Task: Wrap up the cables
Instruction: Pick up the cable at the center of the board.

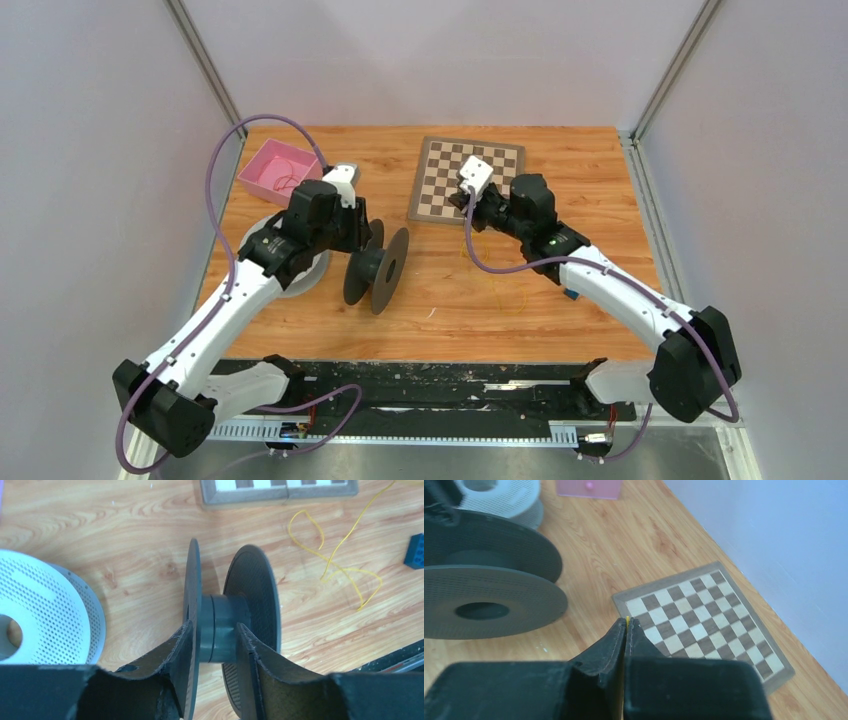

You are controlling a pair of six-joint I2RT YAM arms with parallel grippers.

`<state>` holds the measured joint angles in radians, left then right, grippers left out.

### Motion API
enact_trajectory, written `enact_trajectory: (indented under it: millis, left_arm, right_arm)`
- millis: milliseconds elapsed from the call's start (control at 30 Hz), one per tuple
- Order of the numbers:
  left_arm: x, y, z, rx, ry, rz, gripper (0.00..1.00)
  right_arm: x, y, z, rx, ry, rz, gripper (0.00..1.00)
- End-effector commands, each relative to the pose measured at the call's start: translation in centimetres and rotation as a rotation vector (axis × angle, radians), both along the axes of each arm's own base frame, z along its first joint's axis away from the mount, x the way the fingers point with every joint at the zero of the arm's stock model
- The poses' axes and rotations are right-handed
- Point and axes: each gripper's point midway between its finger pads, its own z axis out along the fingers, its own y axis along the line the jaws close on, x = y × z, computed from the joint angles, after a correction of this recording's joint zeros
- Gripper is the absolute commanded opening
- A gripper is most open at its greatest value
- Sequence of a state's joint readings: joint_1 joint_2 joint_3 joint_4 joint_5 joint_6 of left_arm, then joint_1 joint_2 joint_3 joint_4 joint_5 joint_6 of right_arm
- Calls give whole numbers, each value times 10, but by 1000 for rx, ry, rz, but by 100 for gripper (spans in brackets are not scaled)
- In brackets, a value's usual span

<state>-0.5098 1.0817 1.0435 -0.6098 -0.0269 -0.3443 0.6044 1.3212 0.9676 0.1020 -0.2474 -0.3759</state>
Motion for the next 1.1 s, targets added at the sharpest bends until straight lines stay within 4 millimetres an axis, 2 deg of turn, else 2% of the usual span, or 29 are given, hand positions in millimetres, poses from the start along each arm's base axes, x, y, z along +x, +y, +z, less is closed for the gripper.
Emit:
enact_trajectory:
  millis: [0,167,267,333,367,400,433,467,500,533,633,667,767,867,1000,1067]
  left_arm:
    - [13,-9,61,-25,-188,-71,46]
    - [1,-25,98,-49,-318,-250,50]
    - [-18,-50,116,-140,-395,-435,51]
    - [-31,-66,121,-207,-442,-552,52]
    - [-34,-70,109,-220,-435,-586,52]
    - [-40,-78,122,-259,-503,-642,53]
    - [-42,-81,110,-271,-496,-664,54]
    - [-46,-87,119,-297,-557,-715,57]
    - [-48,-89,111,-298,-561,-742,58]
    - [-50,-94,116,-311,-604,-780,59]
    - [-44,-100,114,-299,-640,-799,60]
    - [-40,-103,110,-297,-627,-798,60]
    - [-32,-114,114,-339,-623,-798,60]
    - [-33,-129,116,-374,-615,-813,60]
    - [-27,-142,110,-372,-596,-810,60]
    - [-24,-144,107,-379,-584,-786,56]
  right_arm:
    - [-35,20,49,81,-59,211,0]
    - [-62,29,73,148,-42,341,0]
    - [-71,31,93,189,-27,366,0]
    - [-82,34,108,221,-19,415,0]
    - [-88,35,114,235,-9,446,0]
    - [-94,37,118,248,5,478,0]
    - [-98,38,121,260,17,492,0]
    - [-101,39,124,270,30,503,0]
    - [-103,38,126,278,38,509,0]
    - [-105,38,128,284,45,511,0]
    - [-109,38,130,292,54,518,0]
    - [-109,38,130,294,58,519,0]
    - [-111,38,126,293,70,527,0]
    - [-111,39,123,292,82,528,0]
    - [-111,41,120,296,109,533,0]
    - [-111,41,117,296,122,533,1]
